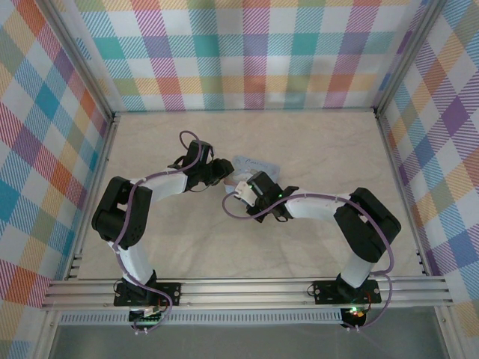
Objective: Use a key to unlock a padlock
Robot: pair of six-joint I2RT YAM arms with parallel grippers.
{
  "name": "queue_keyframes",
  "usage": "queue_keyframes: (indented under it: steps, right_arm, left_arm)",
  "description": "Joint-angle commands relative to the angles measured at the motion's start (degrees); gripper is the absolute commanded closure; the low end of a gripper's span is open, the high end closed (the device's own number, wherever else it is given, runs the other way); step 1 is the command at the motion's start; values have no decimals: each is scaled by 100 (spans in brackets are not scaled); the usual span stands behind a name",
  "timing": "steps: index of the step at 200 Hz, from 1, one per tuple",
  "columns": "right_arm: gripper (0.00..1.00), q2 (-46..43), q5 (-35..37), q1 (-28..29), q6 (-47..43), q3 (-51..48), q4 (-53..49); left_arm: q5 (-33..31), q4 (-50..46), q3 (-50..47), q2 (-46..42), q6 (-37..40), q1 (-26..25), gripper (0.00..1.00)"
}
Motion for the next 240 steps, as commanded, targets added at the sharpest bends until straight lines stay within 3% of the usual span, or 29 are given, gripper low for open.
queue_keyframes:
  steps: [1,81,176,192,225,227,229,231,240]
  right_arm:
    - [100,-8,-85,100,-101,153,157]
    - [100,36,-170,237,-101,266,237]
    - [100,-578,-314,349,139,-20,292]
    - [100,-752,-307,349,195,-105,283]
    - [100,-1148,-279,349,309,-279,282]
    - [100,-1171,-277,349,316,-287,283]
    - [100,-1192,-283,349,324,-294,274]
    - [100,-1210,-286,349,335,-302,266]
    - [100,-1305,-287,351,372,-322,253]
  left_arm:
    - [84,30,13,80,-8,51,64]
    - [7,69,-69,15,-84,59,62]
    - [-161,357,-593,-509,-308,335,43]
    - [-195,371,-715,-687,-295,366,31]
    - [-206,240,-912,-1022,-183,402,27]
    - [-206,225,-925,-1050,-179,406,22]
    - [-206,217,-940,-1073,-172,409,8]
    - [-206,203,-952,-1103,-161,410,2]
    - [-205,163,-1026,-1231,-140,410,0]
